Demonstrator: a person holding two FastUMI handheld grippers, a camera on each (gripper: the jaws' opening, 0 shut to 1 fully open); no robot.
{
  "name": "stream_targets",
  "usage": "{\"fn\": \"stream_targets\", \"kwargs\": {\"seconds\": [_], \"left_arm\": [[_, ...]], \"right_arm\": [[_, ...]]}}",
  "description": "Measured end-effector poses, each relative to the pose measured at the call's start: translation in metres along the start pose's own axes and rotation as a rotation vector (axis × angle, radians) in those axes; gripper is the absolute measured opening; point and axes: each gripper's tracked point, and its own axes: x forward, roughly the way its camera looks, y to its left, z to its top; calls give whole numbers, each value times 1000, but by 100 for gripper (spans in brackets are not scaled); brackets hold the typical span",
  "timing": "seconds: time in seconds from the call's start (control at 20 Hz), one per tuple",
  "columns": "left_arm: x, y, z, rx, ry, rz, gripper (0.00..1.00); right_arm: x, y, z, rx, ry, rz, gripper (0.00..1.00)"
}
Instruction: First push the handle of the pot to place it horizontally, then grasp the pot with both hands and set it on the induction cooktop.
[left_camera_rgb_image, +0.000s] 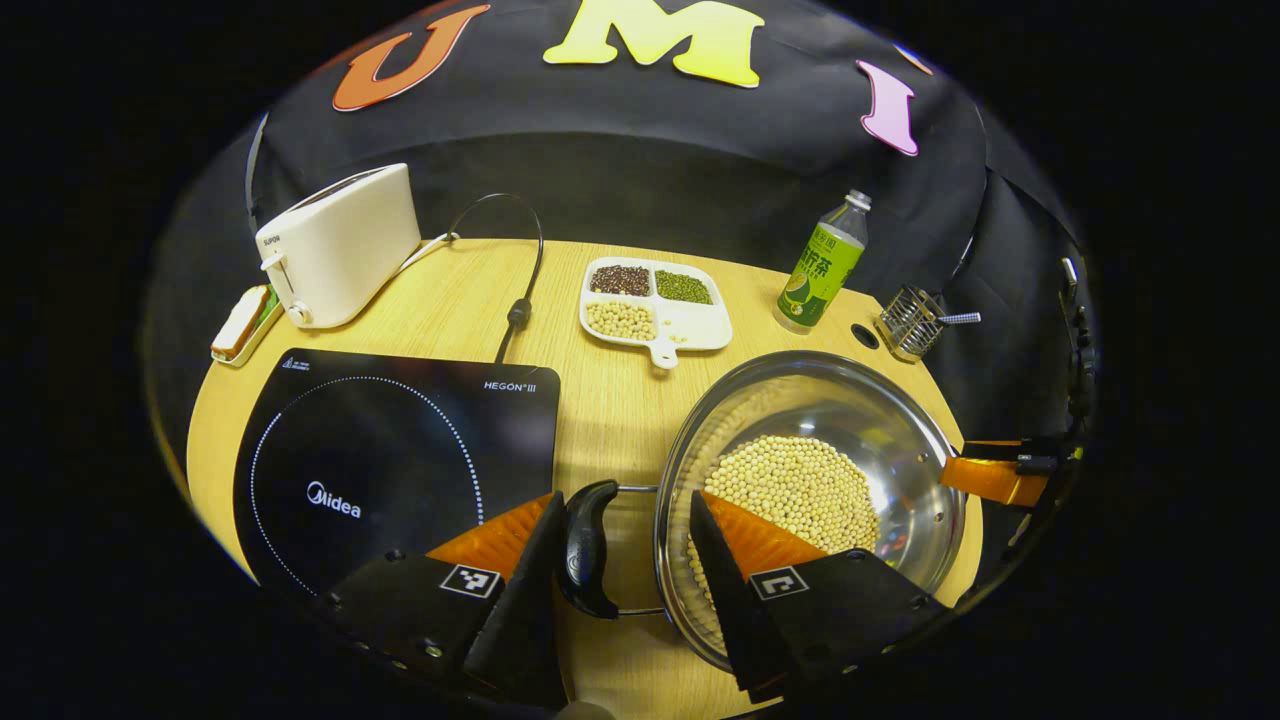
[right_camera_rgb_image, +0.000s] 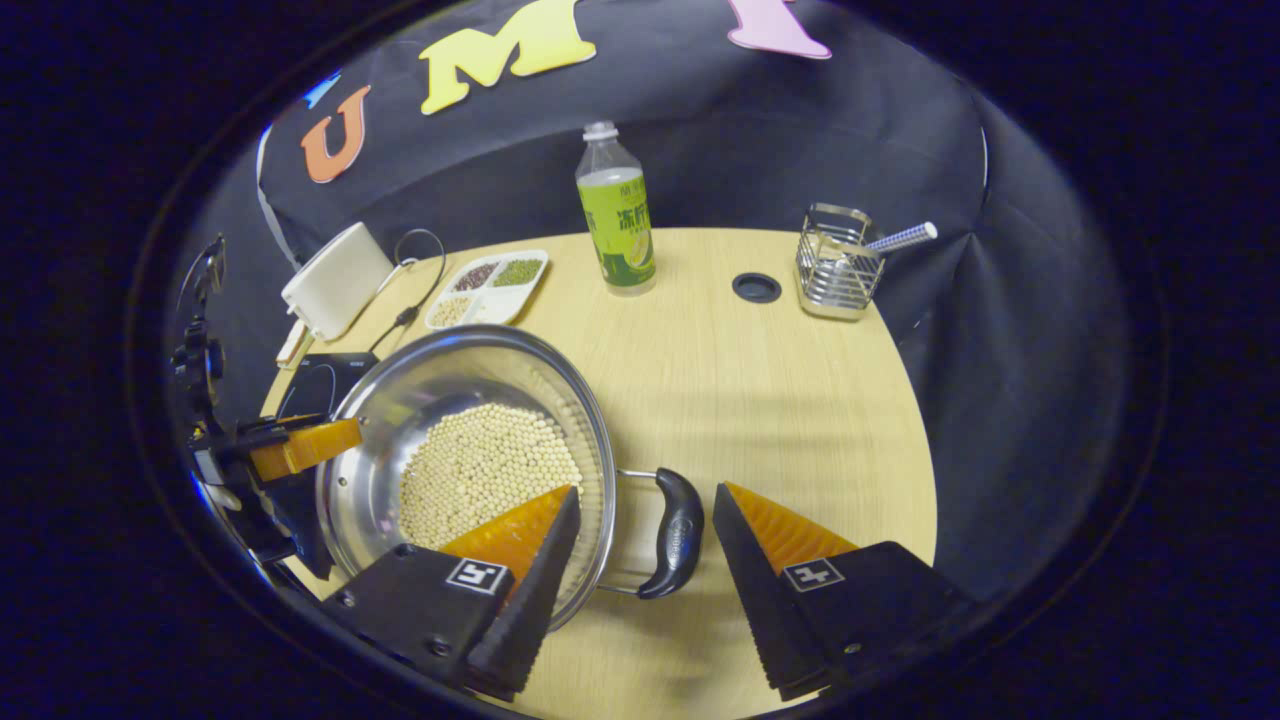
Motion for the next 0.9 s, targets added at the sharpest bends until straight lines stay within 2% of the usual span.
{"fn": "stream_targets", "kwargs": {"seconds": [0.05, 0.15, 0.2, 0.3, 0.35, 0.4, 0.45, 0.5, 0.55, 0.6, 0.65, 0.7, 0.75, 0.8, 0.85, 0.9], "left_arm": [[0, -2, 0, 7, 4, -2, 77], [1, -1, -1, 23, 13, 3, 78], [1, -2, -3, 26, 17, 7, 78], [3, 4, -4, 47, 32, 34, 78], [0, 5, -4, 50, 28, 43, 64], [5, 4, -4, 51, 31, 47, 83], [2, 3, -5, 52, 31, 47, 68], [3, 3, -4, 52, 32, 45, 68], [4, 4, -3, 50, 25, 44, 82], [2, 8, -3, 49, 18, 56, 67], [2, 7, -2, 47, 14, 57, 63], [3, 6, -2, 56, 9, 63, 75], [3, 7, 0, 66, 1, 72, 64], [1, 7, 4, 73, -19, 79, 74], [0, 6, 10, 77, -46, 75, 64], [-3, 5, 16, 87, -73, 68, 63]], "right_arm": [[7, 2, -5, 5, 30, 0, 77], [15, -6, -6, 26, 32, -50, 72], [10, -5, -6, 15, 39, -58, 65], [9, -6, -9, -14, 66, -70, 64], [9, -6, -7, -10, 74, -82, 63], [11, -6, -8, -12, 76, -90, 64], [12, -6, -9, -10, 77, -96, 64], [9, -5, -8, -6, 78, -99, 63], [10, -5, -7, -9, 70, -98, 63], [9, -4, -7, -11, 62, -95, 61], [7, -4, -7, -17, 49, -97, 60], [7, -5, -7, -30, 39, -99, 57], [7, -5, -7, -27, 25, -99, 57], [6, -4, -6, -24, 11, -96, 56], [4, -5, -4, -27, -10, -98, 56], [2, -4, -4, -35, -23, -93, 55]]}}
